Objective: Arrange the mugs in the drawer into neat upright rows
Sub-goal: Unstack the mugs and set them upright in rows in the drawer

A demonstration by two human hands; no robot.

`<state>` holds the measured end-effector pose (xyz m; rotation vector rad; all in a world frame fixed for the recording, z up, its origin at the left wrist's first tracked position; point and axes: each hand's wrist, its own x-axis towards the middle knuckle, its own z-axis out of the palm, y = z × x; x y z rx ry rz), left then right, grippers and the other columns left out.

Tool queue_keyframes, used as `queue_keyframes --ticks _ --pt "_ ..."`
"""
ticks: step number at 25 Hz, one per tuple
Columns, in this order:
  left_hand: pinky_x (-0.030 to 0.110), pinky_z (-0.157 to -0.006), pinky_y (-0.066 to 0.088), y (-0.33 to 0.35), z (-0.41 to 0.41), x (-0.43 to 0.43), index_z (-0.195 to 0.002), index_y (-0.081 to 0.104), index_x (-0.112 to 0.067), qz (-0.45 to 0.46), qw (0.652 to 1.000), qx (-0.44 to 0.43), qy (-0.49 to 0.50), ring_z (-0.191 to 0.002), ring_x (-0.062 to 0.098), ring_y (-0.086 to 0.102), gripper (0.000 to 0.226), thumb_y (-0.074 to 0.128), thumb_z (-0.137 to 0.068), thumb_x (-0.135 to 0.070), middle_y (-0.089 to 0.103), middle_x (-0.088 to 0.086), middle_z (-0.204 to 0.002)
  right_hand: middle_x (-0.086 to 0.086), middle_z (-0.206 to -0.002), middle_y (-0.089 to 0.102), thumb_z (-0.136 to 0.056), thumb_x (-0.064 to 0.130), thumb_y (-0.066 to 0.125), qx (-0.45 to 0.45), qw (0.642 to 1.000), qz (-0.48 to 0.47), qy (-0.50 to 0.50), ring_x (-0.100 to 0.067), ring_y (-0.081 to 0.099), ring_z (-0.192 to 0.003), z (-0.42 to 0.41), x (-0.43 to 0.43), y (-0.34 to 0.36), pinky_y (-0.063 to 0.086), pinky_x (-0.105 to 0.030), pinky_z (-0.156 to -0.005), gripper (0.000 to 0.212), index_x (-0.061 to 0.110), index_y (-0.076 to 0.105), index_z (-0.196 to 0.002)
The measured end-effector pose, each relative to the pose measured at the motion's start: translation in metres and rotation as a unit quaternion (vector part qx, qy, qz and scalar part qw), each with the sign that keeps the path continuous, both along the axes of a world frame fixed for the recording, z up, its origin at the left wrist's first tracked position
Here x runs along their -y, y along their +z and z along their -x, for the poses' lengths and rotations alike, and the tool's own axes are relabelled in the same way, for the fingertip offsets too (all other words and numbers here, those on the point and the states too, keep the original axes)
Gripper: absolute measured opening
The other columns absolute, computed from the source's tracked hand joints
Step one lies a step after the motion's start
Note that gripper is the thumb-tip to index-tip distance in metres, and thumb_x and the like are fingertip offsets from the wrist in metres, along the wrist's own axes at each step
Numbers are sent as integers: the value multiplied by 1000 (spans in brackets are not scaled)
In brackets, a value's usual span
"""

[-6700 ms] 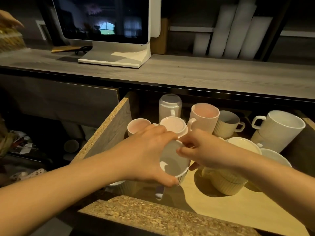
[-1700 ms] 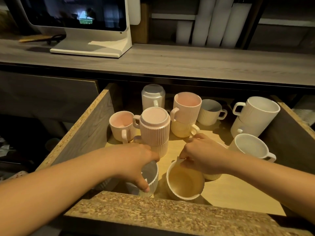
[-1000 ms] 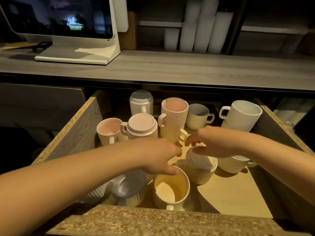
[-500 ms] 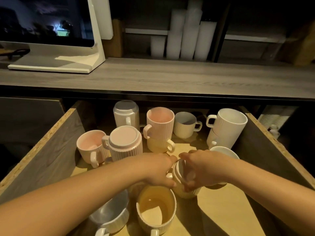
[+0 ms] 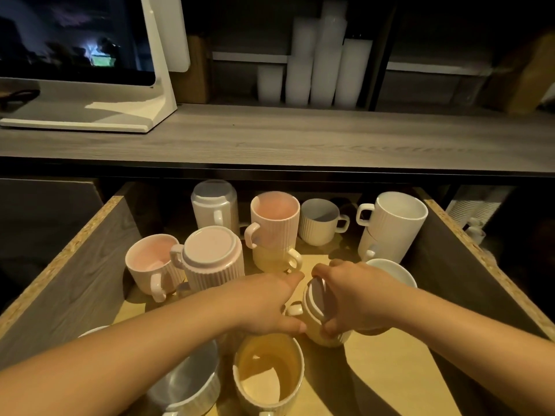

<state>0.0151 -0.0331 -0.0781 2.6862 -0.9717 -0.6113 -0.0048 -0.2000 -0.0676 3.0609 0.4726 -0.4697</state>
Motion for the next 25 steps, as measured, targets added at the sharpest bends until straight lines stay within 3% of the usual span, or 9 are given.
queue_keyframes --ticks 4,9,11,14,17,20,21,23,25 --pt "25 -95 41 8 -2 -3 -144 17 -27 133 988 8 73 -125 13 46 77 56 -83 -55 38 -4 -147 5 -118 51 -67 44 77 48 995 -83 -37 -14 54 -98 0 16 31 52 -22 -76 77 30 35 -131" --pt "16 -74 48 11 2 8 -133 32 -26 277 943 -61 176 -97 6 57 74 65 -74 -57 55 -10 -116 12 -116 41 -64 47 77 124 979 -159 -17 -11 48 -100 7 23 48 53 -23 -81 83 35 29 -131" --pt "14 -66 47 14 4 12 -120 41 -28 329 922 -48 200 -89 4 58 63 71 -70 -53 58 -12 -104 14 -120 39 -65 49 76 157 972 -178 3 -9 47 -100 8 19 46 53 -22 -80 82 35 29 -130" --pt "13 -62 45 19 3 13 -116 45 -26 376 896 -23 234 -88 8 59 63 77 -66 -47 59 -7 -104 18 -119 33 -65 48 76 182 961 -209 17 -5 44 -100 8 14 41 51 -17 -80 81 35 29 -130" --pt "13 -60 43 21 0 9 -119 43 -25 372 899 15 231 -90 10 57 70 81 -62 -40 57 -5 -105 25 -115 33 -68 46 76 78 954 -290 2 -3 46 -105 3 22 44 48 -12 -76 82 40 26 -133" --pt "17 -67 49 22 -1 2 -124 40 -28 345 917 66 190 -94 9 57 77 82 -60 -39 58 -7 -108 18 -123 48 -68 53 57 -61 879 -466 -85 -4 55 -108 -2 33 51 52 -12 -76 74 39 30 -136" --pt "18 -71 49 22 -1 2 -127 37 -29 328 926 91 163 -99 10 55 81 81 -60 -40 56 -9 -112 13 -125 51 -66 55 52 -80 866 -482 -108 -8 58 -106 -3 35 51 55 -16 -77 77 35 31 -138" --pt "15 -77 44 23 2 3 -134 29 -31 285 943 146 88 -108 8 49 88 79 -63 -42 49 -13 -121 9 -125 54 -64 58 52 -103 876 -459 -112 -14 60 -106 -4 32 45 58 -23 -78 78 32 35 -136" --pt "17 -85 42 23 6 5 -139 22 -31 249 953 173 23 -119 10 43 91 76 -67 -41 42 -11 -135 11 -114 58 -65 57 57 -106 885 -442 -102 -13 62 -99 -3 26 35 58 -20 -71 58 40 43 -119"
